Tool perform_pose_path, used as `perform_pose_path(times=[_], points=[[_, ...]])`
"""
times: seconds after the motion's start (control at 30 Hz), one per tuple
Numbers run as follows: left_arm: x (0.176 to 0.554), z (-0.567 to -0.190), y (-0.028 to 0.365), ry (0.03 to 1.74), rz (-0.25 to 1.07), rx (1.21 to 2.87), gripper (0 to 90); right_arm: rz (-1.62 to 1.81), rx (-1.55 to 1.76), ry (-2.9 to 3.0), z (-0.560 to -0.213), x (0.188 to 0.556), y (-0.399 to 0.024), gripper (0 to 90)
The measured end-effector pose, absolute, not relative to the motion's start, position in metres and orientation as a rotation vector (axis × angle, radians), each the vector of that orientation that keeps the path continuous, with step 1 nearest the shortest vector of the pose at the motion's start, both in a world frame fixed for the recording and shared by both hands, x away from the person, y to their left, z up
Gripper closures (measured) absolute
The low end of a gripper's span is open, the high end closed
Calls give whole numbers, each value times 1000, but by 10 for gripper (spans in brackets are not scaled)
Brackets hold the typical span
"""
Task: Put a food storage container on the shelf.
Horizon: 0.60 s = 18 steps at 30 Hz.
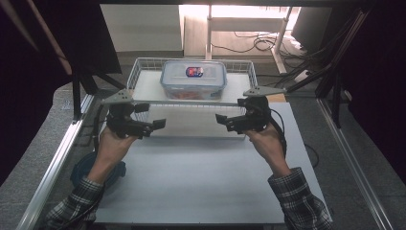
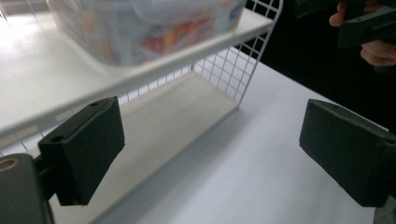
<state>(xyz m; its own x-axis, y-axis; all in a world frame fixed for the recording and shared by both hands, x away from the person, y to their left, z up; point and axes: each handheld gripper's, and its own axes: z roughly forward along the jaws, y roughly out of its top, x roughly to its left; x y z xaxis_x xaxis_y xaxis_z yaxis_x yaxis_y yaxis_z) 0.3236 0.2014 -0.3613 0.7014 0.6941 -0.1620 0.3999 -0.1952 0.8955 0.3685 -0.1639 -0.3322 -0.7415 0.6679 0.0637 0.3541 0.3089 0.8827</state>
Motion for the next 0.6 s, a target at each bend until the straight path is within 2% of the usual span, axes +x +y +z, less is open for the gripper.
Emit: perform_pose_path(times=[0.6], points=[[265,-423,188,842,332,1843,41,1415,905,2283,-382,317,-185,7]])
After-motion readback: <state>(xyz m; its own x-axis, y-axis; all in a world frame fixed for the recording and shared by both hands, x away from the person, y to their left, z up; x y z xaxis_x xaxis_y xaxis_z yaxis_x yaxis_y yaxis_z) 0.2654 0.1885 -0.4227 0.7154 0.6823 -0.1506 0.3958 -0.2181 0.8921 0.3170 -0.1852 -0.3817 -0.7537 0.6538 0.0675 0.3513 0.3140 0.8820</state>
